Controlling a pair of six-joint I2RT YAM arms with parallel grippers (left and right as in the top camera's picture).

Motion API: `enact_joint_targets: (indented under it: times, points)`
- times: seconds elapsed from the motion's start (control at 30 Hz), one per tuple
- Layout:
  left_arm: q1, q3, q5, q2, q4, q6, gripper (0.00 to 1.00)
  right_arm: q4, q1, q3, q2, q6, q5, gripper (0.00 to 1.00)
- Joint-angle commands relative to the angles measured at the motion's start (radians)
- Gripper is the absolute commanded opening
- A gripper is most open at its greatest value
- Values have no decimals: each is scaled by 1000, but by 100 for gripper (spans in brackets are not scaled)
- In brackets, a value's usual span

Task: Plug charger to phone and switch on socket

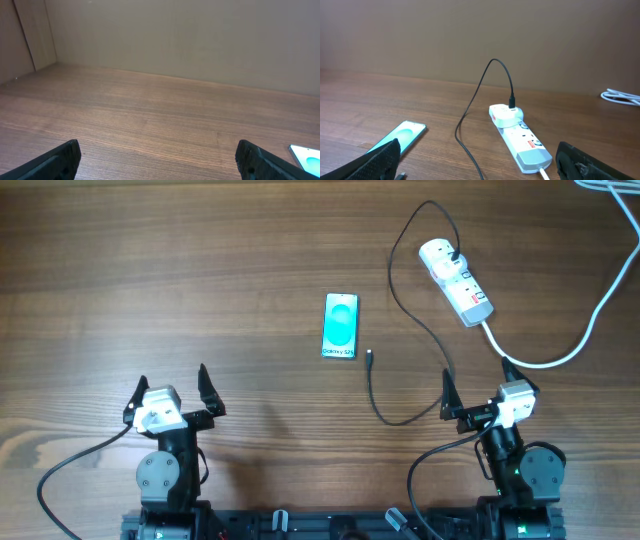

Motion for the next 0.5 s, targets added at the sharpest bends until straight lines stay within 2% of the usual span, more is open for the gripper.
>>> enact_joint_targets:
  times: [0.0, 0.47]
  points:
    - [6, -1, -2, -5, -5, -10, 100, 5, 2, -1, 2, 8, 5, 100]
    - [6, -1, -4, -5, -5, -8, 100, 5, 2, -1, 2, 8, 5, 100]
